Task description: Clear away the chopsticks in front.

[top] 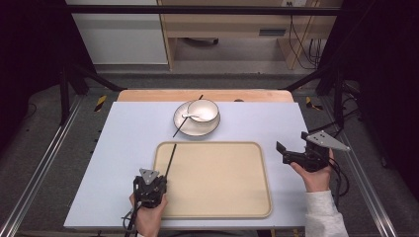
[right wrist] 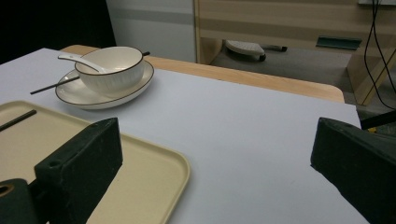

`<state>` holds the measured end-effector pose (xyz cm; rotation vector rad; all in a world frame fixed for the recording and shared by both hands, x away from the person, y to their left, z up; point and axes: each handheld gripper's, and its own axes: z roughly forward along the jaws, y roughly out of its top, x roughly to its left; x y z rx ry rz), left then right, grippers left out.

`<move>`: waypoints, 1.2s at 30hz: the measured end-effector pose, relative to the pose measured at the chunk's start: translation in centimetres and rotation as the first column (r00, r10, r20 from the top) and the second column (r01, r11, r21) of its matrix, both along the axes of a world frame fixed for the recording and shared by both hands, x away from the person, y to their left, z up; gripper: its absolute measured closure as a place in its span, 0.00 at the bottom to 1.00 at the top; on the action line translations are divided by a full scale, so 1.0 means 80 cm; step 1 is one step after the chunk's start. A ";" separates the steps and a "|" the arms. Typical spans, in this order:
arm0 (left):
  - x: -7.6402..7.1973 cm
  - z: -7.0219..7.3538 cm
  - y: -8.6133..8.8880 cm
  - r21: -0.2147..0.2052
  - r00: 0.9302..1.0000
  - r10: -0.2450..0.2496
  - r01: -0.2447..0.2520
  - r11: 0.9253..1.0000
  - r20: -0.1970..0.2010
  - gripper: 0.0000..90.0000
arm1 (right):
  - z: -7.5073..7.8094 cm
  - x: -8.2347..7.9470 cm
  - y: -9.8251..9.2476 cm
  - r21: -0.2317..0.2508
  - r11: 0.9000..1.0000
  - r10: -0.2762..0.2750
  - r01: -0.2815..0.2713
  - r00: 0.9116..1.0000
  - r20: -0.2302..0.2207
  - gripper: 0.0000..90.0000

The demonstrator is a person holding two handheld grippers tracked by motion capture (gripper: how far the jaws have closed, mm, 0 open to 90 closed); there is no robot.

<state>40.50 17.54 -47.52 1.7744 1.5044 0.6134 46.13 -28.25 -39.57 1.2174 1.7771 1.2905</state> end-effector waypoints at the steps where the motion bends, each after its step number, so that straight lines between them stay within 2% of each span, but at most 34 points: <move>1: 0.000 0.000 0.000 0.000 1.000 0.000 0.000 1.000 0.000 0.91 | 0.000 0.000 0.000 0.000 1.000 0.000 0.000 1.000 0.000 0.03; 3: 0.001 0.008 0.005 -0.001 1.000 -0.010 0.010 1.000 0.016 0.89 | 0.001 0.000 -0.001 0.002 1.000 -0.001 0.001 1.000 0.000 0.03; 7: 0.009 0.030 0.017 -0.048 0.998 -0.024 0.027 0.998 0.066 0.85 | 0.001 -0.001 -0.001 0.008 1.000 -0.005 0.005 1.000 -0.002 0.03; 8: 0.009 0.030 0.017 -0.048 0.998 -0.024 0.027 0.998 0.066 0.84 | 0.001 -0.001 -0.001 0.008 1.000 -0.005 0.005 1.000 -0.002 0.03; 9: 0.015 0.041 0.021 -0.049 0.995 -0.039 0.044 0.998 0.092 0.83 | 0.002 -0.001 -0.002 0.006 1.000 -0.005 0.005 1.000 -0.001 0.03; 11: 0.018 0.047 0.022 -0.054 0.993 -0.052 0.058 0.997 0.103 0.82 | 0.002 -0.001 -0.001 0.008 1.000 -0.005 0.005 1.000 -0.002 0.03; 12: 0.026 0.058 0.023 -0.046 0.990 -0.072 0.078 0.996 0.122 0.80 | 0.001 -0.001 -0.002 0.002 1.000 -0.004 0.004 1.000 0.002 0.03; 13: 0.026 0.058 0.023 -0.046 0.990 -0.072 0.078 0.996 0.122 0.78 | 0.001 -0.001 -0.002 0.002 1.000 -0.004 0.004 1.000 0.002 0.03; 15: 0.038 0.073 0.020 -0.021 0.985 -0.090 0.094 0.995 0.149 0.76 | 0.001 -0.001 -0.002 0.001 1.000 -0.005 0.005 1.000 0.001 0.03; 17: 0.044 0.077 0.019 -0.014 0.983 -0.099 0.102 0.995 0.156 0.74 | 0.001 -0.001 -0.002 0.000 1.000 -0.005 0.005 1.000 0.002 0.03; 19: 0.063 0.089 0.013 0.019 0.975 -0.143 0.142 0.990 0.170 0.71 | 0.001 -0.001 -0.003 -0.001 1.000 -0.006 0.006 1.000 0.004 0.03; 21: 0.077 0.095 0.009 0.036 0.971 -0.166 0.162 0.986 0.171 0.68 | 0.001 -0.001 -0.003 0.001 1.000 -0.008 0.008 1.000 0.002 0.03; 22: 0.077 0.095 0.009 0.036 0.971 -0.166 0.162 0.986 0.171 0.66 | 0.001 -0.001 -0.003 0.001 1.000 -0.008 0.008 1.000 0.002 0.03; 23: 0.091 0.100 0.006 0.051 0.966 -0.196 0.190 0.980 0.170 0.65 | 0.002 -0.001 -0.003 0.002 1.000 -0.008 0.008 1.000 0.001 0.03; 24: 0.091 0.100 0.006 0.051 0.966 -0.196 0.190 0.980 0.170 0.63 | 0.002 -0.001 -0.003 0.002 1.000 -0.008 0.008 1.000 0.001 0.03; 25: 0.097 0.101 0.004 0.064 0.963 -0.210 0.201 0.977 0.171 0.63 | 0.002 -0.001 -0.003 0.002 1.000 -0.008 0.008 1.000 0.001 0.03; 26: 0.108 0.104 0.000 0.091 0.963 -0.214 0.201 0.975 0.165 0.58 | 0.001 -0.001 -0.003 0.003 1.000 -0.008 0.008 1.000 0.000 0.03; 30: 0.121 0.105 -0.002 0.093 0.961 -0.222 0.209 0.973 0.165 0.53 | 0.000 0.000 -0.003 0.001 1.000 -0.010 0.010 1.000 -0.001 0.03; 31: 0.129 0.104 -0.003 0.099 0.956 -0.236 0.221 0.970 0.173 0.51 | 0.000 0.000 -0.003 0.004 1.000 -0.008 0.008 1.000 -0.004 0.03; 33: 0.134 0.103 -0.004 0.092 0.957 -0.237 0.225 0.970 0.165 0.49 | -0.001 0.001 -0.003 -0.004 1.000 -0.010 0.010 1.000 -0.006 0.03; 34: 0.141 0.100 -0.005 0.096 0.955 -0.249 0.236 0.967 0.158 0.48 | -0.001 0.001 -0.003 -0.004 1.000 -0.009 0.009 1.000 -0.009 0.03; 35: 0.141 0.100 -0.005 0.096 0.955 -0.249 0.236 0.967 0.158 0.47 | -0.001 0.001 -0.003 -0.004 1.000 -0.009 0.009 1.000 -0.009 0.03; 36: 0.150 0.094 -0.007 0.114 0.954 -0.260 0.245 0.963 0.148 0.46 | -0.002 0.001 -0.002 -0.005 1.000 -0.009 0.009 1.000 -0.011 0.03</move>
